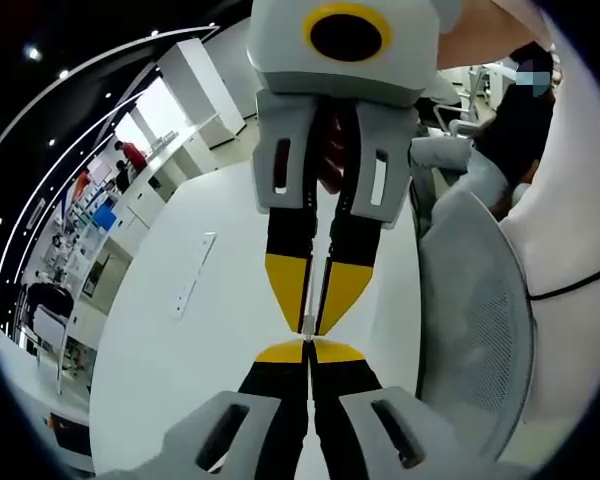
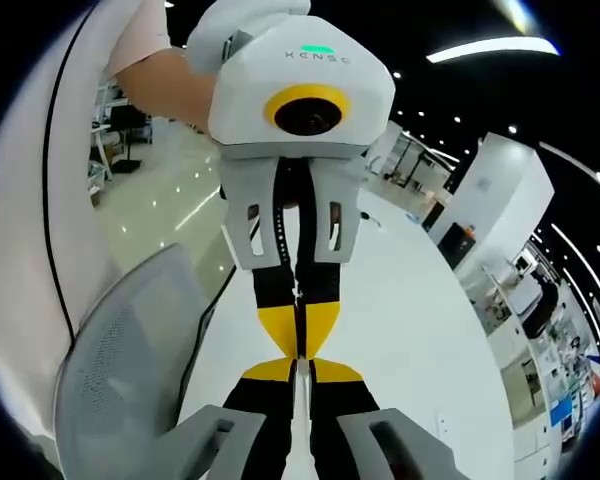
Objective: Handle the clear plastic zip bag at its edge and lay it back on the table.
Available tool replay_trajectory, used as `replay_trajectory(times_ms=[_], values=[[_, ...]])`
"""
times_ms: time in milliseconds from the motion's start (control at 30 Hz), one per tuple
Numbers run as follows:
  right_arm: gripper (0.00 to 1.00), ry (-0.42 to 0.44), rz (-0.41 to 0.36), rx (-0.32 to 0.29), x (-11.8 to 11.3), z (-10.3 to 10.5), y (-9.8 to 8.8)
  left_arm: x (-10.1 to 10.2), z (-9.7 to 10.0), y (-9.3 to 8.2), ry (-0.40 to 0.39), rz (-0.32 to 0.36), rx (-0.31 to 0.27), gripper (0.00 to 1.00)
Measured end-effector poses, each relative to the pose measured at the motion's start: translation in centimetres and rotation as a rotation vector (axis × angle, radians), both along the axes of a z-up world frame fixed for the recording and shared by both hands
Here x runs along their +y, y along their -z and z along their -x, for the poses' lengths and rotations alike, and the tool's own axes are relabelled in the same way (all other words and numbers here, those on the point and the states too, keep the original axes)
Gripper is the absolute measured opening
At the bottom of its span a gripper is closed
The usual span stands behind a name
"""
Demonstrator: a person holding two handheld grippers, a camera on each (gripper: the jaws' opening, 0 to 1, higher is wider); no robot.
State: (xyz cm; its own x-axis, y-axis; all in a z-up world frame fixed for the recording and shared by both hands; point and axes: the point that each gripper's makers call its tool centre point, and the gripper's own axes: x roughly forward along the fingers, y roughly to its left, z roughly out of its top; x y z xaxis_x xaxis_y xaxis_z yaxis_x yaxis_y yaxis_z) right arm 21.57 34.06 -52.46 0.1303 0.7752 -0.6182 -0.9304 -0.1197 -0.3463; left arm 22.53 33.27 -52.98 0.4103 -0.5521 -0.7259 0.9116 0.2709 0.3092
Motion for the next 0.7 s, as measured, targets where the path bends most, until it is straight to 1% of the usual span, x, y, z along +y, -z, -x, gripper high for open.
replay_trajectory(times_ms=[133,700], values=[[0.01,-0.001,-0.006,0.002,0.04,0.06,-0.01,-0.10,0.08,0.01,0.003,0.000,0.001,0.00],[0.00,-0.012,0.023,-0.010,-0.11,0.43,0.13,-0.33,0.49,0.04,0.017,-0.002,0.006,0.00]])
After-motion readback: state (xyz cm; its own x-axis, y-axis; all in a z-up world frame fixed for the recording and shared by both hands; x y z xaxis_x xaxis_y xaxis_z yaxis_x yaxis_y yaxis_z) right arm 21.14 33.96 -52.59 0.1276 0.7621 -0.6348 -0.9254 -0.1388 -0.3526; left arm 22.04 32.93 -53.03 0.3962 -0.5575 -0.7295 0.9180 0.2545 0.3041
